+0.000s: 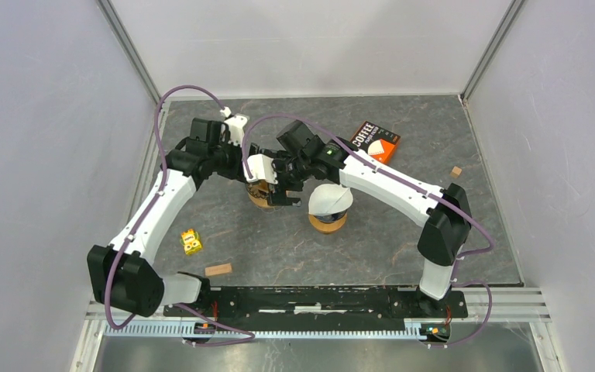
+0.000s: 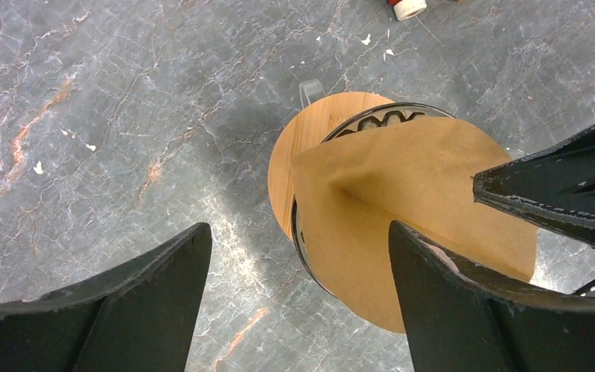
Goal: Place the coffee filter in the dripper
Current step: Place the coffee filter in the coffee dripper.
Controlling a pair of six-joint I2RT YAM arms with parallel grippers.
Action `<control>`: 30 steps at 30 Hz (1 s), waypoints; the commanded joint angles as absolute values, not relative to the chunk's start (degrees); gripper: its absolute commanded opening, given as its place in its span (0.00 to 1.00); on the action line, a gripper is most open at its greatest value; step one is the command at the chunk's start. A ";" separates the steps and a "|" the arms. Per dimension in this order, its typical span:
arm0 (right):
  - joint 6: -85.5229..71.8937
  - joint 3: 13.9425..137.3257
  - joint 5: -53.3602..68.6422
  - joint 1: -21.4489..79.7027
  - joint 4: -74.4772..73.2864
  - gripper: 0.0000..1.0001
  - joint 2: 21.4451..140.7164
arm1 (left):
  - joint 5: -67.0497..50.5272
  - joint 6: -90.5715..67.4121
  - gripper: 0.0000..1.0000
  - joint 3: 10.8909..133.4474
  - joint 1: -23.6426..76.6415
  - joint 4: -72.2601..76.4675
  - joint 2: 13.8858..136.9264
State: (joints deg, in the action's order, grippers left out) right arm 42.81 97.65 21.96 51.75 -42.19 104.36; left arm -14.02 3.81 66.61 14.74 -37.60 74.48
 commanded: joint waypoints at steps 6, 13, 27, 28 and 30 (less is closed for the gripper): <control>43.33 95.40 22.04 52.23 -41.78 0.98 102.83 | -13.77 7.29 0.91 63.41 14.50 -36.65 72.01; 43.31 94.39 21.83 52.31 -41.23 0.98 103.08 | -14.68 6.45 0.91 61.92 14.52 -35.88 72.10; 44.42 96.12 19.57 53.36 -41.45 0.98 106.04 | -14.53 5.47 0.91 60.20 14.49 -32.72 74.50; 44.60 96.07 19.16 53.57 -41.23 0.98 106.25 | -14.54 5.28 0.91 60.36 14.50 -32.53 74.78; 44.82 96.02 18.44 53.88 -40.99 0.98 106.68 | -14.75 5.05 0.91 60.47 14.50 -32.05 75.30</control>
